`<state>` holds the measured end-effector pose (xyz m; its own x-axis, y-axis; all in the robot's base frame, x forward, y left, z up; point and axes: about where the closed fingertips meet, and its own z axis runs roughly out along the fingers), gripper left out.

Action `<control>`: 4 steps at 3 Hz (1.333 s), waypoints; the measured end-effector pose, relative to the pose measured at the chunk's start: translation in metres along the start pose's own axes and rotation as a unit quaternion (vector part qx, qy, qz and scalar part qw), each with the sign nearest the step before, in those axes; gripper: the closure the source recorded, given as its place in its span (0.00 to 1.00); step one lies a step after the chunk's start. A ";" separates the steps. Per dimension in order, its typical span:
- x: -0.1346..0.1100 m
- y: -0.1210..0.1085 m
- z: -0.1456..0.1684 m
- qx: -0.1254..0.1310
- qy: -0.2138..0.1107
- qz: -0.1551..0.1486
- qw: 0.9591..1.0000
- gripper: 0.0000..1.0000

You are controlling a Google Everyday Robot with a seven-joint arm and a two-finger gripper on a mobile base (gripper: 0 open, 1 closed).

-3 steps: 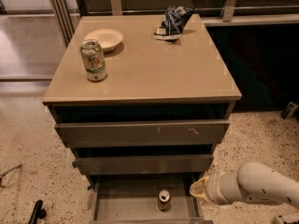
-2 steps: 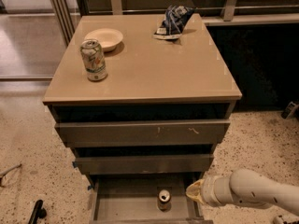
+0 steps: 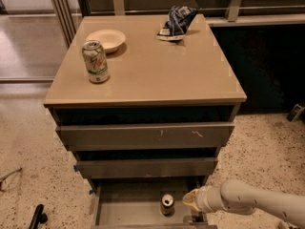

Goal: Pick orange can from bottom drawer and place on counter

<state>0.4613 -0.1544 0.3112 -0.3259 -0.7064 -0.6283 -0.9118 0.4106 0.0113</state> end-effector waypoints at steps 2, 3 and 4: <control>0.005 0.009 0.020 -0.013 0.003 0.001 1.000 0.81; 0.006 0.020 0.042 -0.029 -0.002 0.003 1.000 0.58; 0.005 0.026 0.055 -0.036 -0.009 0.001 0.999 0.35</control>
Offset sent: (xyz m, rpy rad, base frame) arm -0.0104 0.0240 -0.0420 0.0044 0.0478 0.0316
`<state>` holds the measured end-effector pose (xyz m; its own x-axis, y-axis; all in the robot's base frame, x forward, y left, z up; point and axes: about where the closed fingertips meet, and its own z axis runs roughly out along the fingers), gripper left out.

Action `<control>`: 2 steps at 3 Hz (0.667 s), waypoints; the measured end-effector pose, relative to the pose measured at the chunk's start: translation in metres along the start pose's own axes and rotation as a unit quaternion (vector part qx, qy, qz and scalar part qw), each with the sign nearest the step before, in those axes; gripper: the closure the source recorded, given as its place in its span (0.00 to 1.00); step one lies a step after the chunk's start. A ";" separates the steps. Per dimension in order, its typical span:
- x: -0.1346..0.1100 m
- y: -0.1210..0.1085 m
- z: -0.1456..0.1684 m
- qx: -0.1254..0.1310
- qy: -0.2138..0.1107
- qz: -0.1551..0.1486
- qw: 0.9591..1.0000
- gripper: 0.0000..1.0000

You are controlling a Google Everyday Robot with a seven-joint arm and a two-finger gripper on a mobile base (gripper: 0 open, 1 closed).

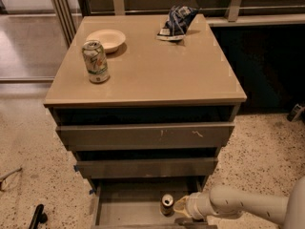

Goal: Pick orange can from bottom drawer and place on counter

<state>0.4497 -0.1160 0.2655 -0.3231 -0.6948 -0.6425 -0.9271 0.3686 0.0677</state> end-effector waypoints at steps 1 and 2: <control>0.001 0.001 0.007 0.000 -0.009 -0.002 1.000 0.11; 0.003 -0.003 0.017 0.004 -0.022 0.002 1.000 0.10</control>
Offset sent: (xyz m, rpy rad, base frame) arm 0.0124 0.0058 -0.0256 0.0626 -0.0360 -0.0325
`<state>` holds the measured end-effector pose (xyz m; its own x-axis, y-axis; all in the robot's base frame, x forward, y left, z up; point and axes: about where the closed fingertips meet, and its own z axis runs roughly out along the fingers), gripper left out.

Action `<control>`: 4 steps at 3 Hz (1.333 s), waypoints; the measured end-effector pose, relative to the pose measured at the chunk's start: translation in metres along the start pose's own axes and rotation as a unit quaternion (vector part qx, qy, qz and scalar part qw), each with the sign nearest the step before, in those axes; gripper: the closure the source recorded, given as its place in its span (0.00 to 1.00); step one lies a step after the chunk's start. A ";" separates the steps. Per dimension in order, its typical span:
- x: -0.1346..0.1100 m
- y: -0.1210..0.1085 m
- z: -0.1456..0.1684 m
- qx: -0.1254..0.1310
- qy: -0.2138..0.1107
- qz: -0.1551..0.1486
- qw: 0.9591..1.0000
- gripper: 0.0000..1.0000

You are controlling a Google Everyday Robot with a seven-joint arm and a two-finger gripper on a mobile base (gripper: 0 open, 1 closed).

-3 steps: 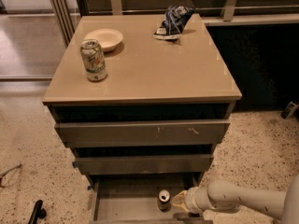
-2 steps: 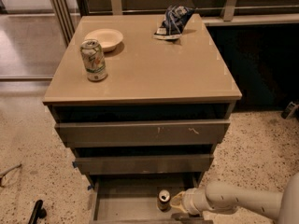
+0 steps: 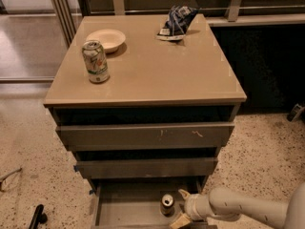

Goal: Pick orange can from bottom drawer and place on counter

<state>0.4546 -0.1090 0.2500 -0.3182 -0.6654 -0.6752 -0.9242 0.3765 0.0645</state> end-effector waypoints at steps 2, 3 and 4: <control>0.006 -0.013 0.023 0.003 -0.021 0.012 1.000 0.29; 0.007 -0.021 0.035 0.003 -0.034 0.015 0.999 0.22; 0.009 -0.027 0.047 0.005 -0.047 0.014 0.999 0.17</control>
Offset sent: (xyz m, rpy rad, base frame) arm 0.0278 0.0048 -0.0355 0.0659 -0.0079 -0.0477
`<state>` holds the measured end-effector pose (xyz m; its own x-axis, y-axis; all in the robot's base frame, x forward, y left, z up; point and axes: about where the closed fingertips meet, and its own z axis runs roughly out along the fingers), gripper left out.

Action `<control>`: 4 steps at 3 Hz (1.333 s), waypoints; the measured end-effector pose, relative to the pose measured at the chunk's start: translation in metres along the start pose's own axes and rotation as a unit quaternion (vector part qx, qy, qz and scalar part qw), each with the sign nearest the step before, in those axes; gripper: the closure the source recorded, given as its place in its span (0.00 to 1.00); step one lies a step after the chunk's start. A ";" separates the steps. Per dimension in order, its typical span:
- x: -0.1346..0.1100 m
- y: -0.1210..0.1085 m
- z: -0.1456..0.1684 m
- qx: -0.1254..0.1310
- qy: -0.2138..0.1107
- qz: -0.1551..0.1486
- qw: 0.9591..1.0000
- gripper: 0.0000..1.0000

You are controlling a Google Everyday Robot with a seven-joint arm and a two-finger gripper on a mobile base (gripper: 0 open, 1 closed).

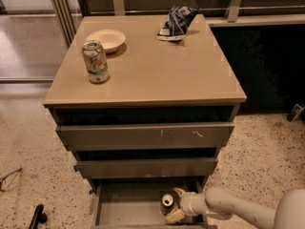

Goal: Pick orange can from bottom drawer and place on counter

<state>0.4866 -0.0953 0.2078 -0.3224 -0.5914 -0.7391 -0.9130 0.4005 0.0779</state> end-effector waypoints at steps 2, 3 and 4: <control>0.004 -0.002 0.033 -0.011 -0.028 -0.006 1.000 0.24; 0.003 0.000 0.045 -0.016 -0.037 -0.015 0.999 0.47; 0.003 0.000 0.045 -0.016 -0.037 -0.015 0.999 0.78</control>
Offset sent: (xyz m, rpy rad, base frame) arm 0.0138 0.0265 -0.0362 0.0814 -0.0159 0.0266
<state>0.4966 -0.0657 0.1753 -0.2767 -0.5488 -0.7888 -0.9296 0.3609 0.0750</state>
